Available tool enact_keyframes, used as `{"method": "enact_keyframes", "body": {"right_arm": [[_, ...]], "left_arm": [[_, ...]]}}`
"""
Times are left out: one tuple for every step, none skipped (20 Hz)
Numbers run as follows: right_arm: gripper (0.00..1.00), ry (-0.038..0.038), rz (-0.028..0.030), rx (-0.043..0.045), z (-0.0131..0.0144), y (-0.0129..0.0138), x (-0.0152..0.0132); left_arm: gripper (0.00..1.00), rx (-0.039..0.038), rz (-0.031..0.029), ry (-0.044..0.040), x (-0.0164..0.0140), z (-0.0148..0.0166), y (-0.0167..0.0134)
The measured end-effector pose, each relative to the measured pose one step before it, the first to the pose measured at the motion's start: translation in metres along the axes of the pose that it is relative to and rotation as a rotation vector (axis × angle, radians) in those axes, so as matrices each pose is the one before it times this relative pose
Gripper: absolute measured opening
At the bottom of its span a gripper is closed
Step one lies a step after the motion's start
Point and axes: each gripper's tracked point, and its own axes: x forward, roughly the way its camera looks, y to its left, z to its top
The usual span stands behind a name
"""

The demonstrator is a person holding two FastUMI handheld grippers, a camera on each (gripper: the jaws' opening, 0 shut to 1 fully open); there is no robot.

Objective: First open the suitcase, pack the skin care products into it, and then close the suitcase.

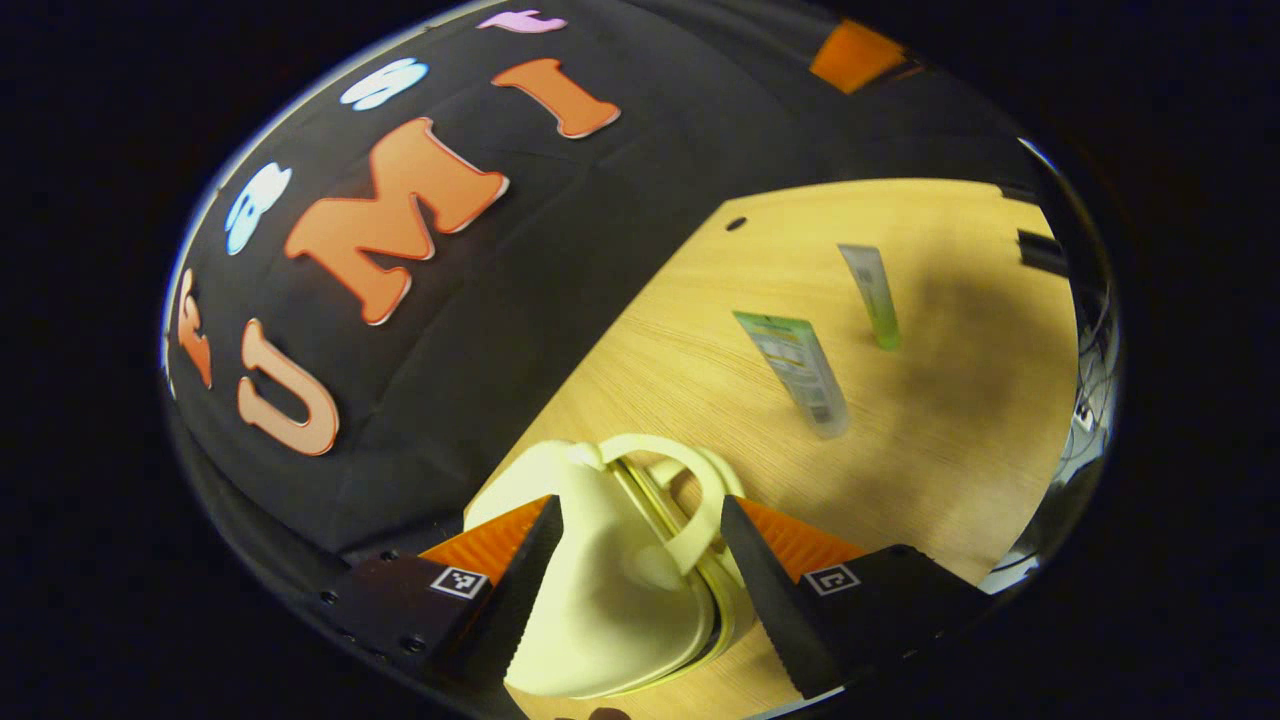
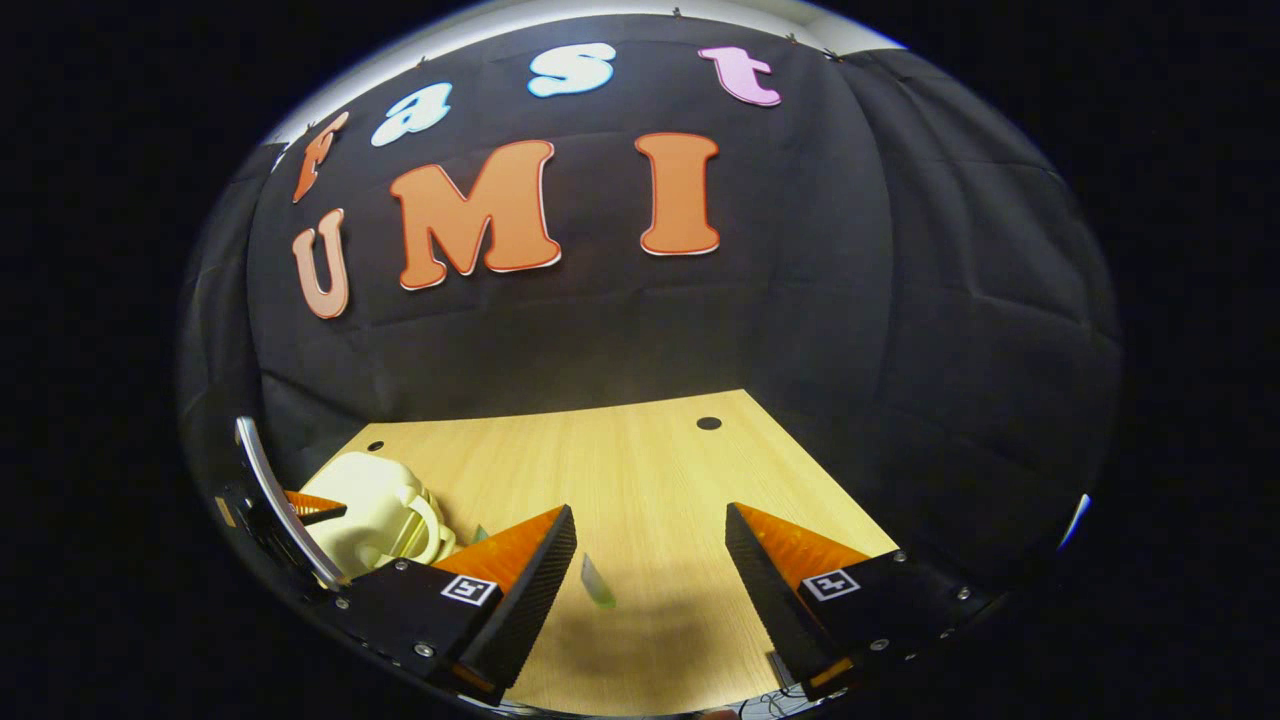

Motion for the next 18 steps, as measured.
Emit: {"method": "enact_keyframes", "body": {"right_arm": [[0.95, 0.00888, -0.01012, 0.0082, -0.00243, -0.00566, 0.00253], [0.95, 0.00945, -0.00926, 0.00635, -0.00266, -0.00484, 0.0021], [0.95, 0.00845, -0.00686, 0.00406, -0.00232, -0.00385, 0.00278], [0.95, 0.00813, -0.0053, 0.00326, -0.0023, -0.00304, 0.00188], [0.95, 0.00725, -0.00362, 0.00307, -0.0012, -0.00202, 0.00199], [0.95, 0.00634, -0.00241, 0.00295, -0.0014, -0.00158, 0.00229], [0.95, 0.00592, -0.00112, 0.00273, -0.00121, -0.00108, 0.00205], [0.95, 0.00612, -0.00189, 0.00144, -0.0014, -0.0008, 0.00215], [0.95, 0.00609, -0.00019, 0.00081, -0.00058, -0.00117, 0.00278], [0.95, 0.00568, 0.00185, -0.00021, -0.00137, 0.00066, 0.00121], [0.95, 0.00332, 0.00099, -0.00166, 0.00011, 0.001, 0.0015], [0.95, 0.00175, 0.00066, -0.00326, 0.00008, -0.00024, 0.0028], [0.96, 0.00372, -0.00117, -0.00403, 0.00034, -0.00079, 0.0023], [0.95, 0.00429, 0.00003, -0.00133, -0.00015, -0.00101, 0.00115], [0.95, 0.0013, 0.00206, 0.00195, 0.00128, -0.00012, 0.0009], [0.95, 0.0008, 0.00023, 0.00159, 0.00089, -0.00116, 0.00105], [0.95, -0.0001, -0.00127, -0.00062, 0.00134, -0.00128, 0.00049], [0.95, -0.00018, -0.00185, -0.00093, 0.00031, -0.00158, 0.00113]], "left_arm": [[0.98, 0.01645, -0.01862, 0.01972, 0.00525, -0.00289, -0.00727], [0.98, 0.02059, -0.0101, 0.01813, 0.00416, -0.00214, -0.00255], [0.99, 0.01967, -0.00167, 0.0243, 0.00618, -0.00446, -0.00201], [0.99, 0.00885, 0.00174, 0.02934, 0.0044, -0.00762, -0.00124], [0.99, -0.00363, 0.00246, 0.02756, 0.00403, -0.00478, -0.00064], [0.99, 0.0123, 0.00694, 0.00137, -0.00006, 0.00174, 0.0017], [0.99, 0.01494, 0.00246, 0.00805, 0.0035, 0.00053, -0.00058], [0.99, 0.01199, 0.00013, 0.01279, 0.00278, 0.00007, -0.00227], [0.99, 0.01459, 0.00855, 0.01177, 0.00174, 0.00111, 0.00007], [0.98, 0.01712, 0.00685, 0.00727, 0.00341, 0.00029, 0.00247], [0.98, 0.00961, 0.00336, 0.00746, 0.00347, 0.00071, 0.00096], [0.97, 0.01085, 0.00268, 0.00552, 0.00322, -0.00005, 0.00092], [0.96, 0.01665, -0.00055, 0.0091, 0.00439, -0.00012, 0.00042], [0.87, 0.00613, -0.01232, 0.00827, 0.00174, -0.00136, -0.00286], [0.79, -0.00226, -0.01972, 0.01555, 0.00498, -0.00186, -0.00539], [0.64, -0.0021, -0.01397, 0.02066, 0.0037, -0.00336, -0.00592], [0.47, 0.01433, 0.0011, 0.01182, 0.00171, 0.00037, -0.00286], [0.3, 0.03018, -0.01, -0.00473, 0.00192, 0.00155, -0.00167]]}}
